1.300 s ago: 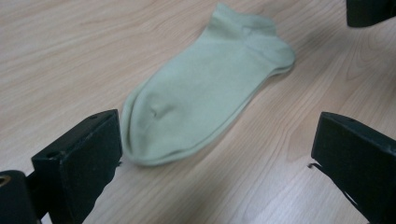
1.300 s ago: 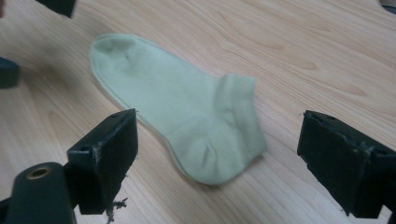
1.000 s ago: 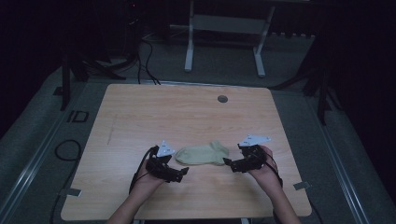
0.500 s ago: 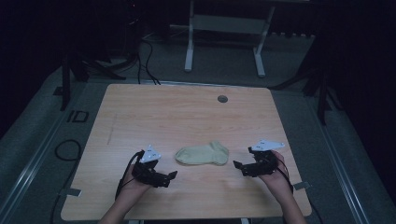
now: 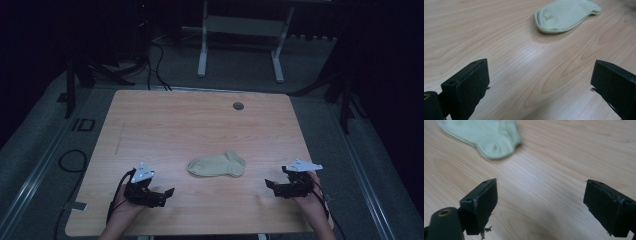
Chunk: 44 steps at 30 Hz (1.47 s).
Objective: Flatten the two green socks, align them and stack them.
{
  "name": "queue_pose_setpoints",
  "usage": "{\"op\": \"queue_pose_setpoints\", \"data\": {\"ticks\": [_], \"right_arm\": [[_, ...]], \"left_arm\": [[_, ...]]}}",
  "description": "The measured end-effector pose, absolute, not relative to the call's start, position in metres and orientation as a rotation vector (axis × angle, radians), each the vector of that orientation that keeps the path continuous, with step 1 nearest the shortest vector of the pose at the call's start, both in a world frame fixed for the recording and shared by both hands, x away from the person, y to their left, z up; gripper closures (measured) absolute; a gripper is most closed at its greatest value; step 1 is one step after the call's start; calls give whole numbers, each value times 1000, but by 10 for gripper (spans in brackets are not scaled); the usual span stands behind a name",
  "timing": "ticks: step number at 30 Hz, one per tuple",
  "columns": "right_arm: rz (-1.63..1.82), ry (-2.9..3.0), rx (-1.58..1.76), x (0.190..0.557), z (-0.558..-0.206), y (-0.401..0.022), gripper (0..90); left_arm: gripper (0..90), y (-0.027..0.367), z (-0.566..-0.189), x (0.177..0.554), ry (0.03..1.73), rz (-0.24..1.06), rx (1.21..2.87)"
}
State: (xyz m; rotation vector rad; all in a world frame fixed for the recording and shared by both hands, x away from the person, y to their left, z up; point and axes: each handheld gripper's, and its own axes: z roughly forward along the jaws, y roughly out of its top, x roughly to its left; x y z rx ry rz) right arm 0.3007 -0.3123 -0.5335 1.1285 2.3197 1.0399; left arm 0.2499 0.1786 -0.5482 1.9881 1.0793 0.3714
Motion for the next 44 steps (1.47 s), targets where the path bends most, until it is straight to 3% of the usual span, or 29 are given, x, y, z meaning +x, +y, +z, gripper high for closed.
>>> {"op": "queue_pose_setpoints", "data": {"ticks": [13, 29, 44], "right_arm": [[1049, 2224, 1234, 285, -551, -347, 121], [1024, 2110, 1340, 272, -557, -375, 122], [1025, 2045, 1381, 273, -560, -379, 122]], "left_arm": [[21, 211, -555, 236, 1161, 406, 1958], [21, 256, -560, 221, 1277, 483, 1799], [21, 258, -567, 216, 1279, 482, 1786]]}}
